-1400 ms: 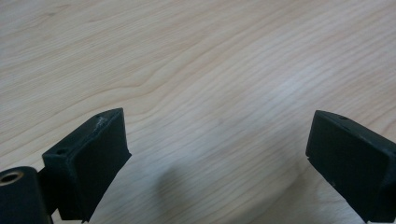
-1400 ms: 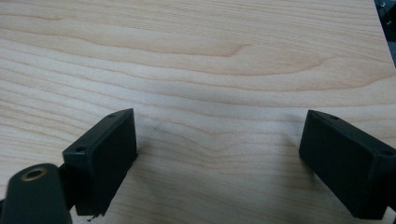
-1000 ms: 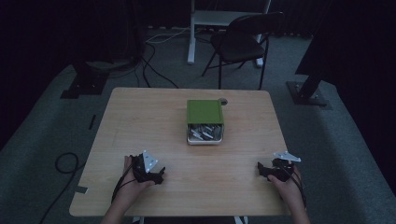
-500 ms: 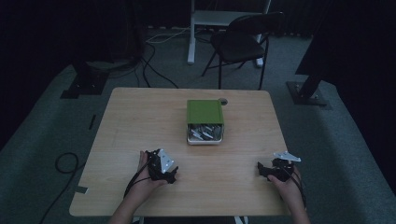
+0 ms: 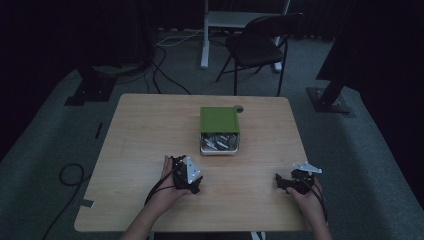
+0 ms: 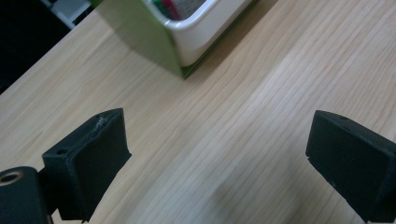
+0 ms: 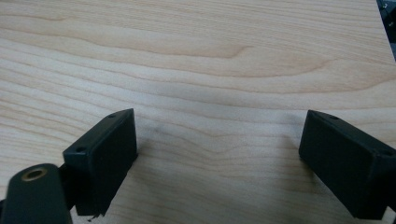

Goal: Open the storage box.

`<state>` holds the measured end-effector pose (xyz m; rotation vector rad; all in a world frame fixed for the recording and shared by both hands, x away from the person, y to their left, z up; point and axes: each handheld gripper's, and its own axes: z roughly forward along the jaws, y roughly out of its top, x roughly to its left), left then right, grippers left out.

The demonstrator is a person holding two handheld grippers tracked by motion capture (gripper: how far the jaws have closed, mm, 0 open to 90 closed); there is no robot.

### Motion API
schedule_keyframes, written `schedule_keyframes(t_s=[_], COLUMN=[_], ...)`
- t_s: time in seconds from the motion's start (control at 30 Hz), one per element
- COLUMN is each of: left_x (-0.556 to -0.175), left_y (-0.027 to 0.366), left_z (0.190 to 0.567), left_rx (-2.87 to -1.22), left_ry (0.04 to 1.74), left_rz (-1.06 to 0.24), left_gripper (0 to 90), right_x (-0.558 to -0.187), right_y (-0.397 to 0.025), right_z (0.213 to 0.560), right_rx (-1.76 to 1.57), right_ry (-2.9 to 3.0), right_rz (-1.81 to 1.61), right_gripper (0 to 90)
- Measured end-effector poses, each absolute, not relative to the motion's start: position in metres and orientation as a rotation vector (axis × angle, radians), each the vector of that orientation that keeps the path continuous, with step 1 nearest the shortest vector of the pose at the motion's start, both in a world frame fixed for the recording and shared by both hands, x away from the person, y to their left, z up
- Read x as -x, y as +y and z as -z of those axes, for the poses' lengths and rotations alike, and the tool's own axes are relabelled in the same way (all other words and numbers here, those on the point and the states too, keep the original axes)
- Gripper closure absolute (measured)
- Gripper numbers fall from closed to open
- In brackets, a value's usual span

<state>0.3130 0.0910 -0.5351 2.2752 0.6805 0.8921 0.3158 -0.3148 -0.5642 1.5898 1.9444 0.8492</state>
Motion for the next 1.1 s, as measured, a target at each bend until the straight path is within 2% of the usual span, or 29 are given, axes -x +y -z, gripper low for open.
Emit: schedule_keyframes(t_s=[0.27, 0.67, 0.93, 1.0, 1.1], left_x=[-0.317, -0.322, -0.326, -0.327, -0.33], left_y=[0.072, 0.053, 0.043, 0.041, 0.039], left_z=[0.538, 0.539, 0.539, 0.539, 0.539], left_rx=[-2.326, -2.366, -2.365, -2.362, -2.364], left_ry=[0.58, 0.425, 0.375, 0.368, 0.345], left_rz=[-0.936, -1.081, -1.077, -1.091, -1.118], left_gripper=[6.2, 6.8, 7.6, 14.3, 15.7], right_x=[-0.316, -0.316, -0.316, -0.316, -0.316], right_y=[-0.315, -0.315, -0.315, -0.315, -0.315], right_z=[0.564, 0.564, 0.564, 0.564, 0.564], right_rx=[-1.59, -1.59, -1.59, -1.589, -1.589], right_ry=[1.944, 1.945, 1.945, 1.945, 1.945], right_rz=[-0.849, -0.849, -0.85, -0.85, -0.849], right_gripper=[11.1, 11.0, 11.0, 11.1, 11.1])
